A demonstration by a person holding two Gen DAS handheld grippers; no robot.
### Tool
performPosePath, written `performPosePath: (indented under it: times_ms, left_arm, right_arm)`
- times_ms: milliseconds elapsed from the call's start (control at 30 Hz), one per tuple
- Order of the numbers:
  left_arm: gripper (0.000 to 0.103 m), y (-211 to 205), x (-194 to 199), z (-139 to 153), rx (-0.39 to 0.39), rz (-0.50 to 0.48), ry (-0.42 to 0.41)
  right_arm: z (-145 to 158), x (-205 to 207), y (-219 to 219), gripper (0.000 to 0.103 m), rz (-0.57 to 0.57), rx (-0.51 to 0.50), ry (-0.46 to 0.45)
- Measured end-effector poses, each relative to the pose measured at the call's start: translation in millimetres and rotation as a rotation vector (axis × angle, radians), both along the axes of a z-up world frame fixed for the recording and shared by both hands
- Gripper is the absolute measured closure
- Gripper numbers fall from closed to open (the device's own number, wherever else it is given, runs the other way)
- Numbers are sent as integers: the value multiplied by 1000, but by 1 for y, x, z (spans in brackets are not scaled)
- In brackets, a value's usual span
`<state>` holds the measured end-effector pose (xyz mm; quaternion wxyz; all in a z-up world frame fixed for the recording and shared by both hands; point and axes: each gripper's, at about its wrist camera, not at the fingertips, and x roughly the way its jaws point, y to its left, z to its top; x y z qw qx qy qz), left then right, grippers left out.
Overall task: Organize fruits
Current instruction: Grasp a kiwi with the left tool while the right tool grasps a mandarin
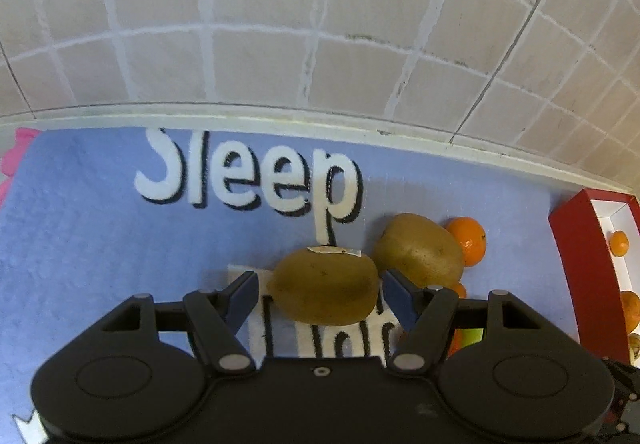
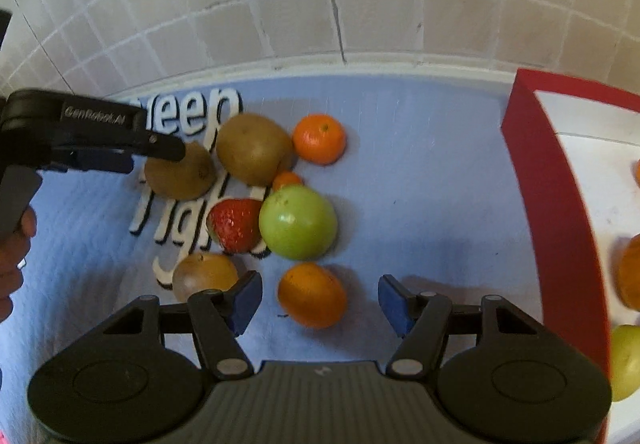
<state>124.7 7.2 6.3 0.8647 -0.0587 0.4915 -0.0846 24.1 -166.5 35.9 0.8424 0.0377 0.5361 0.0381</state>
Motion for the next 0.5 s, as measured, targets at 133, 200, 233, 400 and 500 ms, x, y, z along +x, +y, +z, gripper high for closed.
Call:
performPosePath:
  times_ms: [133,200,233,400,500]
  left_arm:
    - [22,-5,3,-7,6,-18,14]
    - [21,-9,6,-11,36,-22,11]
    - [21,-10,7,-13,49,-23,10]
    - [20,-13,14,-24,52,-30,31]
    - [19,-13,16,-32,47,-22,41]
  right_arm:
    - [-11,2,2,39,21,-41,13]
    - [-15,3,3,39,28,-51,13]
    - [-17,3,2,39,33,-54,11]
    - [-19,3,9,39,72,-100,4]
    - [-20,1,13,40,91,-127,0]
